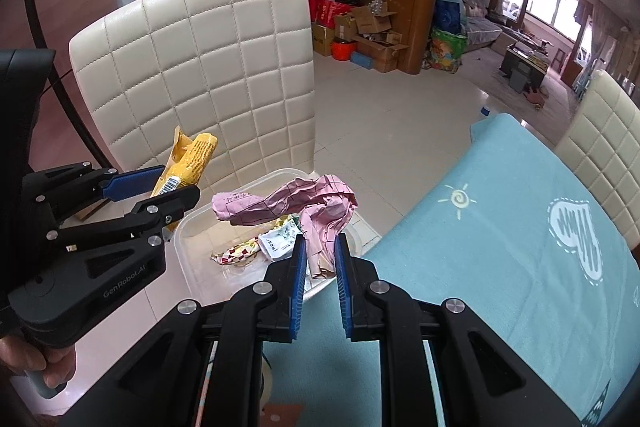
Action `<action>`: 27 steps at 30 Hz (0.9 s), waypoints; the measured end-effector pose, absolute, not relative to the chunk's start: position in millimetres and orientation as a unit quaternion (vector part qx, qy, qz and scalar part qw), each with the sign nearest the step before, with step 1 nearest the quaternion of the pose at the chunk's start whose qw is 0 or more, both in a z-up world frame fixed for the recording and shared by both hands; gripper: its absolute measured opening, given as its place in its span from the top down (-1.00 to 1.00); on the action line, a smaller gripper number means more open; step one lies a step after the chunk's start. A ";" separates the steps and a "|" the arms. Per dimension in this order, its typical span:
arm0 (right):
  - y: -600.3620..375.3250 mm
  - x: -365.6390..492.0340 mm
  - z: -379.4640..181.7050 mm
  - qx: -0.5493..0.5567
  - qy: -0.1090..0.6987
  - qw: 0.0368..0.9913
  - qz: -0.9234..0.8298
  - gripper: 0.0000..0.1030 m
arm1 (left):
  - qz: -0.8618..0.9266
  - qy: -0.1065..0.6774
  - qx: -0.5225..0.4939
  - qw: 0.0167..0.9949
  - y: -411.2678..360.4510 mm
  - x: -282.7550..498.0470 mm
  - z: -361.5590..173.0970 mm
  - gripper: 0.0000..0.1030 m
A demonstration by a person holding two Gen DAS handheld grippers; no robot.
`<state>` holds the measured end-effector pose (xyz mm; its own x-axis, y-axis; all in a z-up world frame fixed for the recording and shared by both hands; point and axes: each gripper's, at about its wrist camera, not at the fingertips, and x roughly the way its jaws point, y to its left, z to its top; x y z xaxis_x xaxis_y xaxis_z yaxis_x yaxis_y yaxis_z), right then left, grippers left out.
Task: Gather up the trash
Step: 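Carry the bread roll and pink paper over the bin, then open the left tool over the bin to drop the bread roll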
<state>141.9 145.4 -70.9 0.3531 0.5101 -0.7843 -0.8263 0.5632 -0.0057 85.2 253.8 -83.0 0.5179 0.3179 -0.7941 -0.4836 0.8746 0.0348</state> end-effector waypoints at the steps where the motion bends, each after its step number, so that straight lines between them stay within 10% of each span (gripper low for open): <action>1: 145.8 142.7 -71.8 -0.207 0.385 0.795 0.421 0.72 | 0.234 0.433 -0.097 0.865 256.9 86.0 -83.7 0.34; 14: 169.9 161.9 -91.2 -0.210 0.399 0.780 0.434 0.72 | 0.255 0.437 -0.089 0.858 275.3 96.3 -94.8 0.28; 20: 177.7 165.8 -100.3 -0.213 0.405 0.775 0.436 0.72 | 0.278 0.435 -0.094 0.852 283.6 94.0 -99.6 -0.38; 27: 185.8 166.0 -111.3 -0.217 0.413 0.767 0.441 0.71 | 0.290 0.434 -0.101 0.847 289.9 85.8 -102.4 -0.44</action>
<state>166.0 185.8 -111.3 0.2700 0.4966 -0.8249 -0.8555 0.5168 0.0312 85.8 289.9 -102.4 0.4546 0.4040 -0.7938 -0.5792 0.8111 0.0811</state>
